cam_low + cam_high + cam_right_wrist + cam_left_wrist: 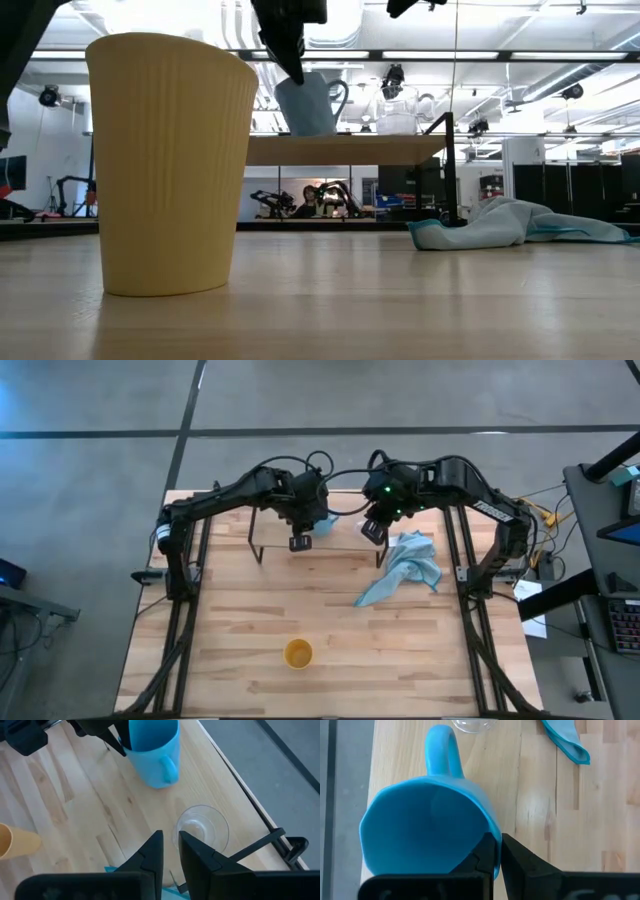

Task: Stack small to large cups/mugs on shelf
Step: Put the blue mug on the shelf

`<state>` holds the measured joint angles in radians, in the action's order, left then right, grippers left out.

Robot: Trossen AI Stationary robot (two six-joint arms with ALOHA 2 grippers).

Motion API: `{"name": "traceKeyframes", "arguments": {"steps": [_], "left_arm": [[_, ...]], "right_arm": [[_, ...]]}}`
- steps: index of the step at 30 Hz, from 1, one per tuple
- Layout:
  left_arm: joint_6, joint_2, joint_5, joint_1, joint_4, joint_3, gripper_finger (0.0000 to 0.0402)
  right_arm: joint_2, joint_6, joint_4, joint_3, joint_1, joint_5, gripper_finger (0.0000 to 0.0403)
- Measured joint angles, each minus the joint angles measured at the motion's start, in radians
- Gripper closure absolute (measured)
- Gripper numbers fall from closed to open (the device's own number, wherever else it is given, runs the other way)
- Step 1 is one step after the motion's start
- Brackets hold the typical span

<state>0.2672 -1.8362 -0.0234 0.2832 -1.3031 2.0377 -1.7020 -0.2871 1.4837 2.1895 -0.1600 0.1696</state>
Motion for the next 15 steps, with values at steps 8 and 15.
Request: {"name": "traceKeyframes", "arguments": {"steps": [8,15], "left_arm": [[-0.024,-0.001,-0.002,0.001,0.018,-0.002,0.0401],[-0.025,-0.005,-0.004,0.001,0.070,-0.012,0.0394]], "right_arm": [[0.000,0.003,0.001,0.000,0.000,0.000,0.0349],[0.000,0.010,0.001,0.000,0.000,0.000,0.0349]]}}
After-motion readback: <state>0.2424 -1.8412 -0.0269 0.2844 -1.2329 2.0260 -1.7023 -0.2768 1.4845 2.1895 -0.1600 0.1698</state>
